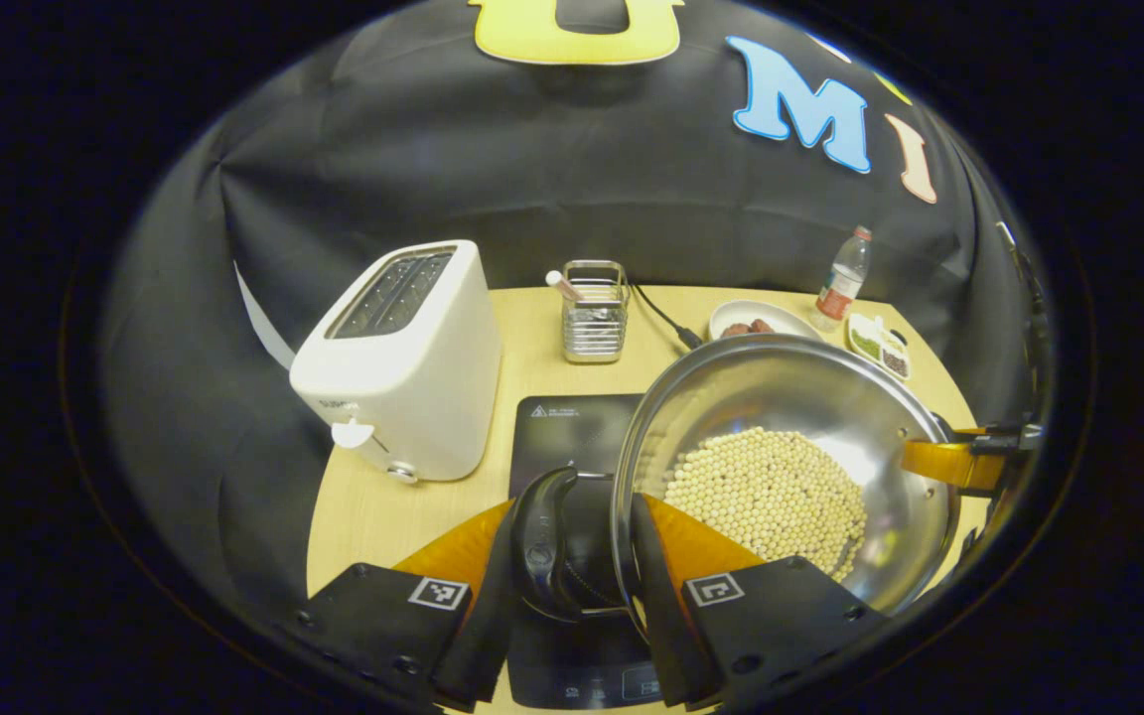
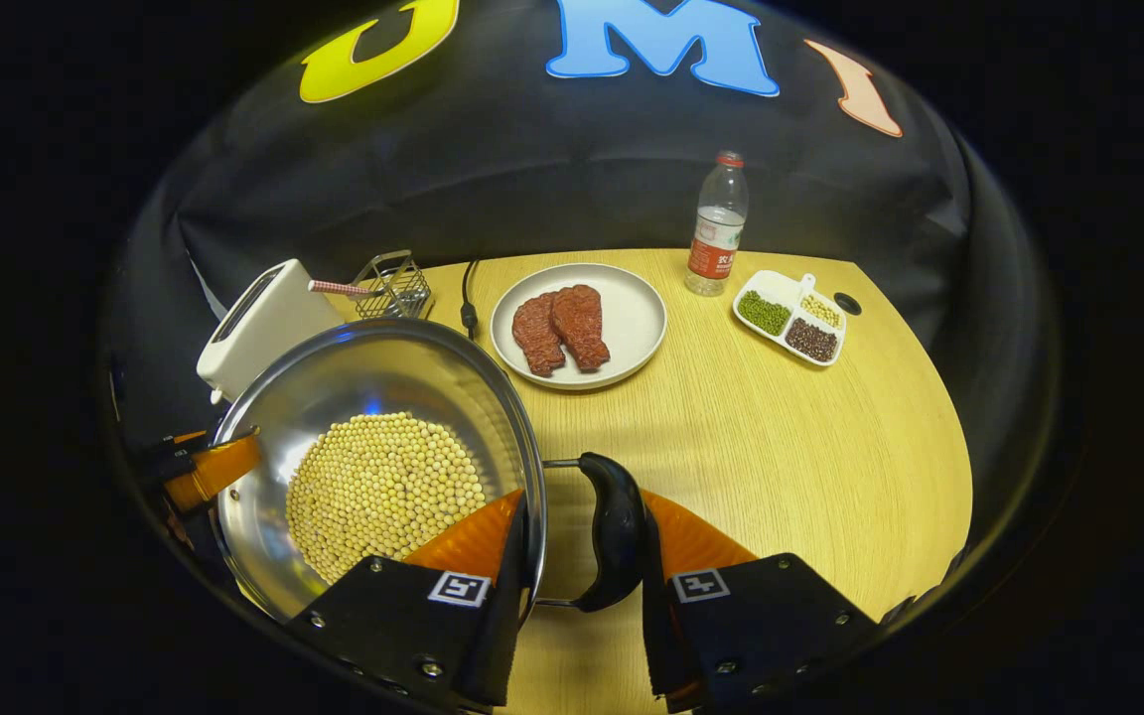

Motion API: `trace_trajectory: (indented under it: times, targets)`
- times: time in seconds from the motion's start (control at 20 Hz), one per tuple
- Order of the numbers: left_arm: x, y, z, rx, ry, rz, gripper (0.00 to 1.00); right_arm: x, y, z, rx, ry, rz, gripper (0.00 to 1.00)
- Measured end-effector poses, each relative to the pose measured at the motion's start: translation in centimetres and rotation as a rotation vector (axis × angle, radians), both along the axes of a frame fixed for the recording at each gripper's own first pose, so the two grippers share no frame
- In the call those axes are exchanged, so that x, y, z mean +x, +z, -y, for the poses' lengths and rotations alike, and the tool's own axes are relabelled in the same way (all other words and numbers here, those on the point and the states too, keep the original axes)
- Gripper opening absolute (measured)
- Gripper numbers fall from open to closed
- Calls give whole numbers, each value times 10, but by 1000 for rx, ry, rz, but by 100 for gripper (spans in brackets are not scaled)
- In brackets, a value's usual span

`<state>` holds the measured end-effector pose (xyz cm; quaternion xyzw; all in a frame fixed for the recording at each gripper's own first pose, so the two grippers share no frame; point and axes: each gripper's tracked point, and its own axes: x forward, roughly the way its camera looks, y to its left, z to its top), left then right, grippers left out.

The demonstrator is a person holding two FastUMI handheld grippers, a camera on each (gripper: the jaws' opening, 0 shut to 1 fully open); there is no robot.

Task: First push the handle of the pot to place it horizontally, then grasp the pot with both hands and set it on the induction cooktop.

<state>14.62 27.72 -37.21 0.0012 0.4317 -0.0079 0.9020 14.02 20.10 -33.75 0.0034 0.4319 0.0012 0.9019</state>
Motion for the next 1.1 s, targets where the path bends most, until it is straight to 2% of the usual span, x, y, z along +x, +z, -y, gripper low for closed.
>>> trace_trajectory:
  times: [0.15, 0.2, 0.3, 0.55, 0.6, 0.65, 0.75, 0.8, 1.1]
  targets:
    - [4, -1, -9, -2, 0, 1, 62, 4, -2, -7, -1, -7, 6, 52]
    - [5, -1, -11, -2, 1, 1, 65, 5, -2, -10, 0, -9, 6, 52]
    - [8, -3, -16, -2, 3, 1, 62, 6, -3, -16, -2, -10, 7, 52]
    - [12, -12, -32, -4, 14, -1, 62, 11, -10, -29, -4, -11, -1, 52]
    - [12, -14, -33, -6, 16, -1, 65, 11, -10, -31, -8, -7, -3, 52]
    - [13, -16, -35, -9, 17, -3, 62, 12, -12, -33, -10, -7, -2, 52]
    - [13, -19, -41, -13, 15, -3, 65, 12, -14, -39, -12, -7, -2, 52]
    - [13, -20, -43, -14, 14, -3, 62, 12, -14, -41, -10, -9, -3, 52]
    - [18, -32, -56, -21, 11, -5, 62, 14, -25, -54, -4, -18, -16, 52]
